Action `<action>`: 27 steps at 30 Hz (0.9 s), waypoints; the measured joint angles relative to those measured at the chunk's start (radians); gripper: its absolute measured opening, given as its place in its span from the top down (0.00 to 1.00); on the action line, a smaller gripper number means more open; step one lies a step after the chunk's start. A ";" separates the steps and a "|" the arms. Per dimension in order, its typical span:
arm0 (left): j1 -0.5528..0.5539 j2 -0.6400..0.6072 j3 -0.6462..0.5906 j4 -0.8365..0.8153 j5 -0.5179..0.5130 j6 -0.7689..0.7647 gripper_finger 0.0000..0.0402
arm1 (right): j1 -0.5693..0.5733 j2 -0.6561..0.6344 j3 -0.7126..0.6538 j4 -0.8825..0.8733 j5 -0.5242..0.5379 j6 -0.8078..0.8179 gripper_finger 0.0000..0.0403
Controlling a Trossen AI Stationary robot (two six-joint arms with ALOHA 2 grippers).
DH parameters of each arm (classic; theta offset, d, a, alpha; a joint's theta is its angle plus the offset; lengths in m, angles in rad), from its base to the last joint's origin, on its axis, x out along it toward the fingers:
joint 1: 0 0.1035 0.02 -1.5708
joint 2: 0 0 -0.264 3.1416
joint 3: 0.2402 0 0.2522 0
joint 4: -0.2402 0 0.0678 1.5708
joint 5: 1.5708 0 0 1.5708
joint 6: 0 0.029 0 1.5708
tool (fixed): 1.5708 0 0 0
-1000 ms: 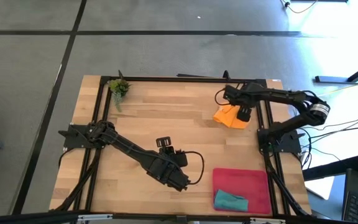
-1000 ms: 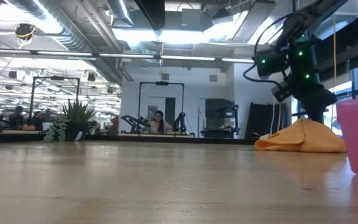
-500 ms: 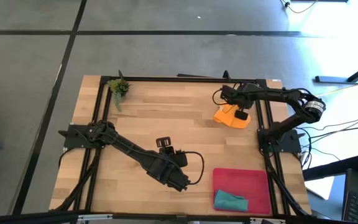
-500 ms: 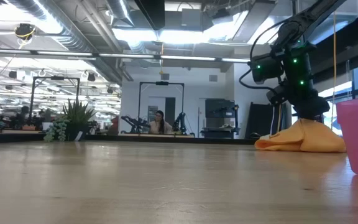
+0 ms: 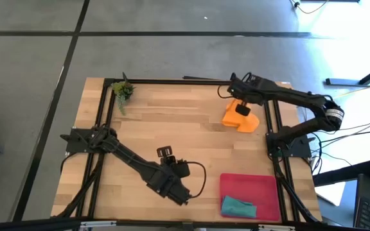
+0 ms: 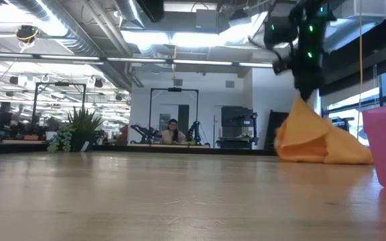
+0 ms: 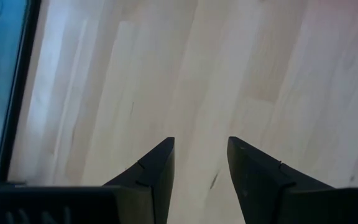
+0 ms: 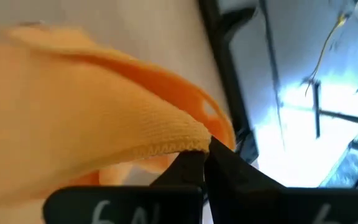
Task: Roll microfiber towels into tight, uniform cylinder then place into a basket
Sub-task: Fold the orange microfiber cloth
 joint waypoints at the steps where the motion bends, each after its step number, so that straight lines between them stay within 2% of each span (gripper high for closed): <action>1: -0.008 0.000 0.000 -0.005 -0.010 -0.028 0.65 | 0.016 -0.003 0.024 0.002 0.000 0.006 0.99; 7: -0.054 0.000 0.000 -0.002 -0.081 -0.158 0.65 | 0.126 -0.001 0.168 0.004 -0.032 0.024 0.99; 11: -0.083 0.000 -0.008 -0.002 -0.208 -0.237 0.65 | 0.187 -0.001 0.260 0.001 -0.082 0.061 1.00; 19: -0.076 0.001 -0.178 0.014 -0.384 -0.363 0.65 | 0.287 -0.001 0.372 -0.031 -0.119 0.124 1.00; 23: -0.052 0.001 -0.266 0.057 -0.574 -0.362 0.65 | 0.318 -0.001 0.377 -0.032 -0.151 0.159 1.00; 27: -0.026 0.001 -0.348 0.164 -0.762 -0.253 0.65 | 0.341 -0.001 0.377 -0.035 -0.152 0.183 1.00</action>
